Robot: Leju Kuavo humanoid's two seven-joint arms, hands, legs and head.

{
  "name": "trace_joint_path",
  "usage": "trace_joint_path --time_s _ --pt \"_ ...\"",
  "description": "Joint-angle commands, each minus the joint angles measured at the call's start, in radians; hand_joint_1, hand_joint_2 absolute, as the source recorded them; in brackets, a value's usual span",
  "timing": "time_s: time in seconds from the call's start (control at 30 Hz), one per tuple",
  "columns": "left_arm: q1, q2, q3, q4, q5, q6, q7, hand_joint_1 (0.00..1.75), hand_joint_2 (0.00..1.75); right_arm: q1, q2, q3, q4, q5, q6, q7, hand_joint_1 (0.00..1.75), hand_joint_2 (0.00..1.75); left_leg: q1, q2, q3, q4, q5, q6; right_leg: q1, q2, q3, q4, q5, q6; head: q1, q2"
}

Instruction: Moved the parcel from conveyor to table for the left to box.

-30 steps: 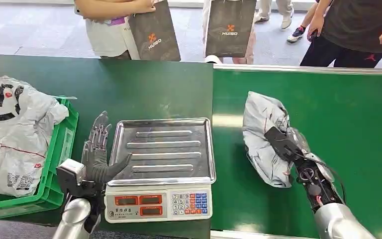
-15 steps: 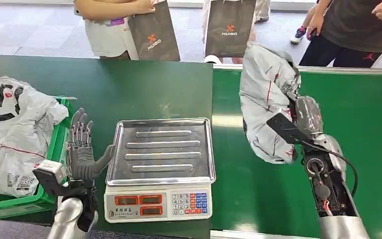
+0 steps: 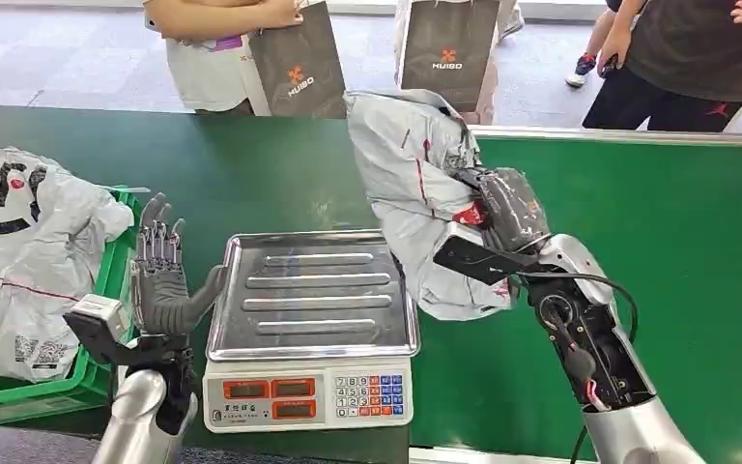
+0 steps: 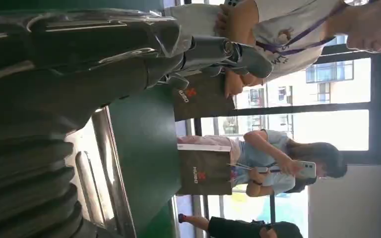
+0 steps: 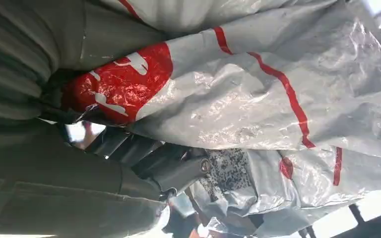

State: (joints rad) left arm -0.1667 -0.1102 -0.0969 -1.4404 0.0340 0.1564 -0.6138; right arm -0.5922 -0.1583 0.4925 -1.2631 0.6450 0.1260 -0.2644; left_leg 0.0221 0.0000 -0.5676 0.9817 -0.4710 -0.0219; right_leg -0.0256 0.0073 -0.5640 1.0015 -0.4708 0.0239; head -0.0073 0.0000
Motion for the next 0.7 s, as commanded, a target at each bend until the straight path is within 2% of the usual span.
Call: trace_joint_path --time_s 0.03,0.1,0.37,0.53,0.7 --pt "-0.068 -0.002 -0.032 0.102 -0.001 -0.004 0.015 0.00 1.75 -0.124 0.019 0.256 0.199 -0.086 0.066 -0.029 1.75 1.75 0.000 0.003 0.001 0.000 0.000 0.001 0.000 0.002 0.000 0.000 0.001 -0.001 0.000 0.000" --pt "-0.066 -0.001 -0.034 0.100 -0.001 -0.004 0.015 0.00 1.75 -0.127 0.016 0.261 0.202 -0.090 0.062 -0.031 1.75 1.75 0.000 0.002 0.001 -0.001 0.001 0.001 0.000 0.001 0.000 0.000 0.001 -0.002 0.000 0.000" --pt "-0.068 -0.010 -0.053 0.102 -0.008 -0.002 0.023 0.00 1.75 -0.171 0.058 0.439 0.361 -0.136 0.139 -0.048 1.75 1.75 0.000 0.002 0.001 -0.001 0.000 0.001 0.000 0.001 0.000 0.000 0.001 -0.001 0.000 0.000" --pt "-0.075 -0.009 -0.060 0.116 -0.008 -0.003 0.024 0.00 1.75 -0.181 0.075 0.475 0.410 -0.152 0.143 -0.058 1.75 1.75 0.000 0.000 0.001 -0.001 0.001 0.001 0.000 0.000 0.000 0.000 0.001 -0.002 0.000 0.000" --pt "-0.076 -0.009 -0.073 0.136 -0.009 -0.005 0.023 0.00 1.75 -0.198 0.104 0.573 0.517 -0.199 0.148 -0.072 1.75 1.75 -0.001 0.001 0.002 -0.002 0.001 0.002 0.000 0.001 0.001 -0.001 0.001 -0.002 0.000 0.000"
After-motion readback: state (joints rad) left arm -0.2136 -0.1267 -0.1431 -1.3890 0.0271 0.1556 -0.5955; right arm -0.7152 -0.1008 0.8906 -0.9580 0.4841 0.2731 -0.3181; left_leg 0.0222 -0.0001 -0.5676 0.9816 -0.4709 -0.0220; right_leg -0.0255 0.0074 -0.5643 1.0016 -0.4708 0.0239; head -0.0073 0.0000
